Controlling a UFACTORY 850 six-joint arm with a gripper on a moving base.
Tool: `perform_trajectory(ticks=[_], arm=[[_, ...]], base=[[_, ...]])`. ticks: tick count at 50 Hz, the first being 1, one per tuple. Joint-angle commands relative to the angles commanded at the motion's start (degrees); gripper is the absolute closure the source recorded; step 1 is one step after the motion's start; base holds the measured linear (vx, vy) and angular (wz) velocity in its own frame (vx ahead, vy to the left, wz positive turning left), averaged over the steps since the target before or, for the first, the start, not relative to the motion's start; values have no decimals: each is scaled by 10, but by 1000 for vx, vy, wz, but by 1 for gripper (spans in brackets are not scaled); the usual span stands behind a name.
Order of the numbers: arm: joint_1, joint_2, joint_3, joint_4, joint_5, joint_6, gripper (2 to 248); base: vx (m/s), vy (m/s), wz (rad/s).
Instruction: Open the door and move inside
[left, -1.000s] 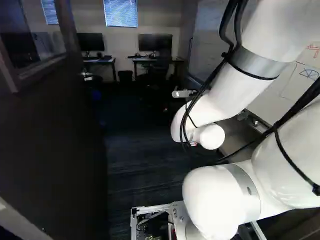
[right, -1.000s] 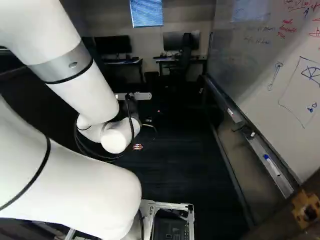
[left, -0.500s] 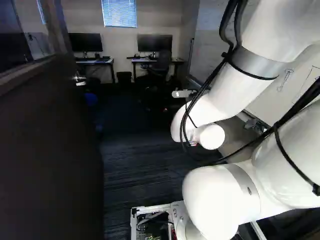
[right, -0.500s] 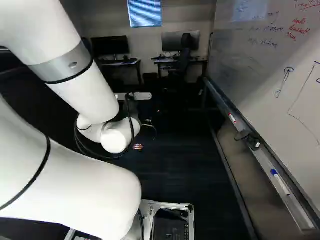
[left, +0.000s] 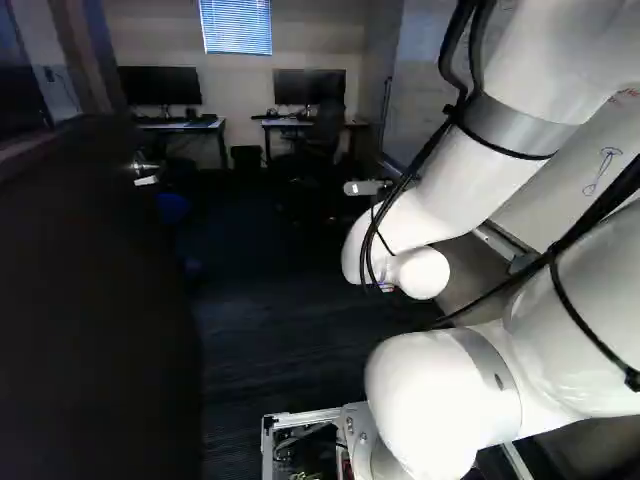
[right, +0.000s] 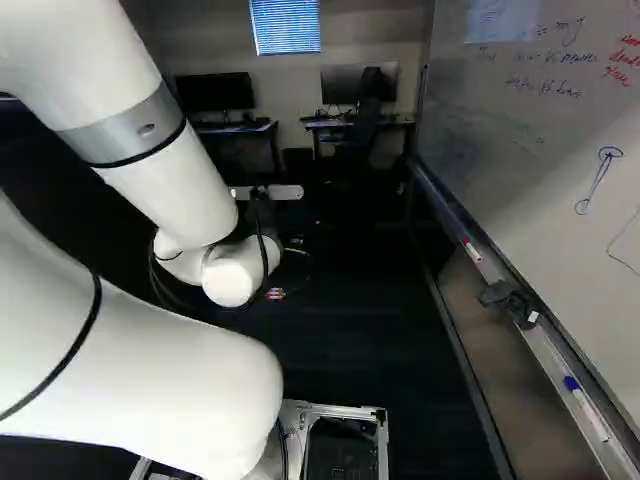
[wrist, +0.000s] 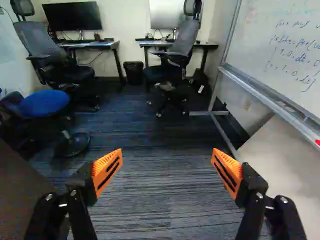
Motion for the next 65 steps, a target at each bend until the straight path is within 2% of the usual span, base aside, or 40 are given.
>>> perform_trajectory(ticks=[65], arm=[[0, 0, 0, 0, 0, 0, 3]], base=[[192, 3, -15]])
